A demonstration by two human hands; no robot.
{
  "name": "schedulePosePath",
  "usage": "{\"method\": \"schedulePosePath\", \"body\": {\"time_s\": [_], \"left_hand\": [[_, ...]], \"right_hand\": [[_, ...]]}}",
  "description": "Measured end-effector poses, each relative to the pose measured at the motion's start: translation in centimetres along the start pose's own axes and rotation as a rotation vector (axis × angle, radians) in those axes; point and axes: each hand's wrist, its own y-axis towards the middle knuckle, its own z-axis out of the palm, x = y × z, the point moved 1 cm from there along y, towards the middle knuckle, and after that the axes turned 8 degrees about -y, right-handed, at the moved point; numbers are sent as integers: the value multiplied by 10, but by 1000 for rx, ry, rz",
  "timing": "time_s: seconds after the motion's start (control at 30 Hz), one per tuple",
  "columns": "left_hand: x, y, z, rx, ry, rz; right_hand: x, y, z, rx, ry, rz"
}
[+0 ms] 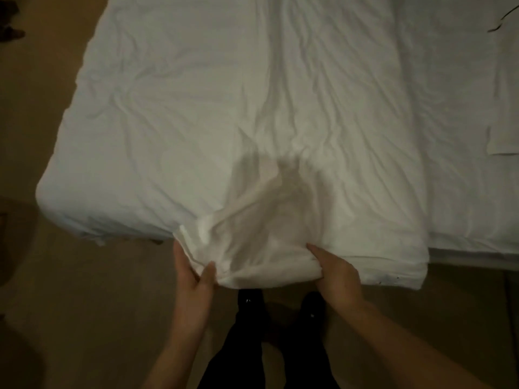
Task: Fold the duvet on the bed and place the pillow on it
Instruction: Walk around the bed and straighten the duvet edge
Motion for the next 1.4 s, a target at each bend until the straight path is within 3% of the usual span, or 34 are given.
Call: {"method": "schedulePosePath", "body": {"time_s": [0.07,0.13,0.23,0.37,0.5,0.67,0.8,0.93,1.03,1.17,1.27,1.33,1.4], "left_hand": [[2,-1,-17,0,499,295],[4,0,-8,150,897,554],[16,16,29,503,1140,624],[11,57,51,655,1066,481],[5,67,47,796,1002,481],[33,44,26,997,1315,403],[51,29,5,1028,1345,305],[56,27,-31,905,1237,554],[53,22,-48,845,1357,505],[82,14,-56,951,1374,297],[131,11,-68,1101,1409,-202],[139,16,-73,976,1341,-292],[134,33,-72,803,1265,-230]], "right_hand": [[11,-3,5,-53,-46,0],[26,-3,6,-93,-108,-36],[56,0,-9,-119,-202,-132],[82,6,-31,6,-326,-96],[69,-4,-29,-129,-140,-149],[47,-14,11,-44,-316,-349],[51,-31,50,71,-296,-279],[78,-33,66,221,-402,-226],[99,-36,69,257,-513,-250],[89,-36,86,239,-542,-193],[60,-40,93,657,-465,-53],[50,-41,96,728,-406,-27],[48,-30,96,596,-394,13]]}}
